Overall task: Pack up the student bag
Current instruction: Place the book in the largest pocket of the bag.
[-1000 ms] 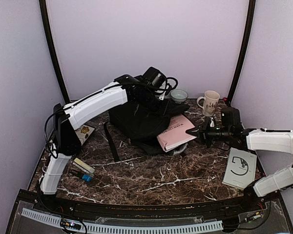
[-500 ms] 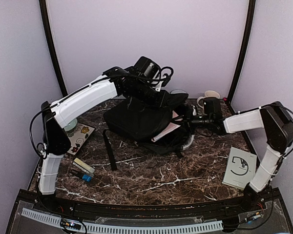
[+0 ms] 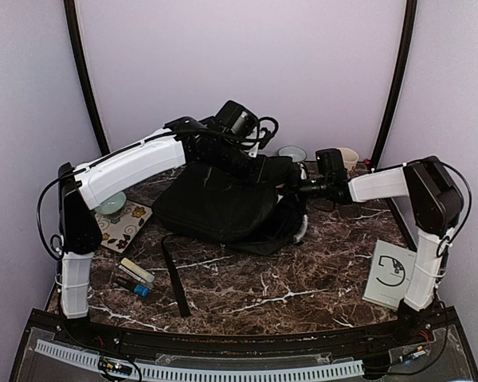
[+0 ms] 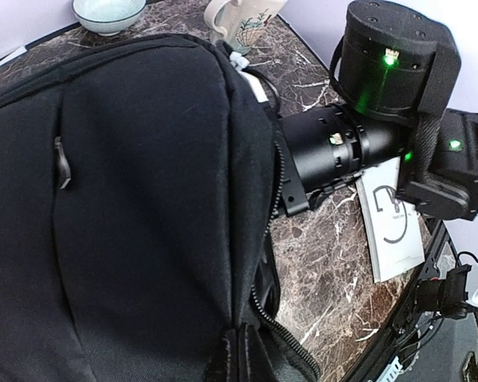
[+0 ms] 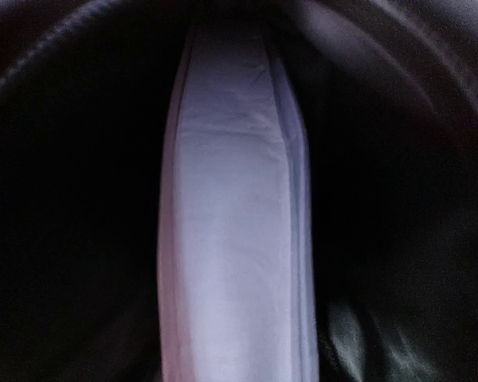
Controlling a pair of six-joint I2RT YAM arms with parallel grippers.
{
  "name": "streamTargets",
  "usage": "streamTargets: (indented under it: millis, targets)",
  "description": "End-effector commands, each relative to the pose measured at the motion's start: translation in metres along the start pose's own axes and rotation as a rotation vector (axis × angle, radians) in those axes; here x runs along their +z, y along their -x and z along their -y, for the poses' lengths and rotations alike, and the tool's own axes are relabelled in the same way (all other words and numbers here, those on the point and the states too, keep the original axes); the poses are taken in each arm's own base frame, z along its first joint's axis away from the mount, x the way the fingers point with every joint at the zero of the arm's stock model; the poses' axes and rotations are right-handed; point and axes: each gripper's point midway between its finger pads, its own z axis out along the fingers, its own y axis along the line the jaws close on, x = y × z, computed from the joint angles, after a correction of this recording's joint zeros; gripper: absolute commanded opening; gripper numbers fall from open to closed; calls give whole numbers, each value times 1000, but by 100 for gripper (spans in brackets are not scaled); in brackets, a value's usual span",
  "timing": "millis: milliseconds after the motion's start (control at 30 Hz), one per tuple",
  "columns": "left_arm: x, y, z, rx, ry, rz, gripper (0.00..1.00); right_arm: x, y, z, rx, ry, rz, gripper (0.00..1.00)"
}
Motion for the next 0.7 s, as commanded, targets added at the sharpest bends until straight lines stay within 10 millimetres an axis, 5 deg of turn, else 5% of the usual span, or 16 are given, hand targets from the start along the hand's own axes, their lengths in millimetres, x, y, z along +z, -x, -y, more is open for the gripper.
streamTargets:
  millis: [0, 167, 300, 433, 667]
  targets:
    - [-37, 20, 16, 0, -13, 111, 0, -28, -13, 10, -118, -226, -18, 51]
    - [-24, 5, -7, -15, 79, 72, 0, -76, -39, 46, -138, -488, -34, 72]
    - [-9, -10, -14, -7, 81, 32, 0, -112, -57, 54, -155, -601, -28, 87]
    - [4, -20, -18, 6, 81, 5, 0, -157, -65, 58, -167, -749, 9, 91]
    - [26, -52, -33, 18, 104, -66, 0, -268, -70, 87, -83, -1113, 209, 91]
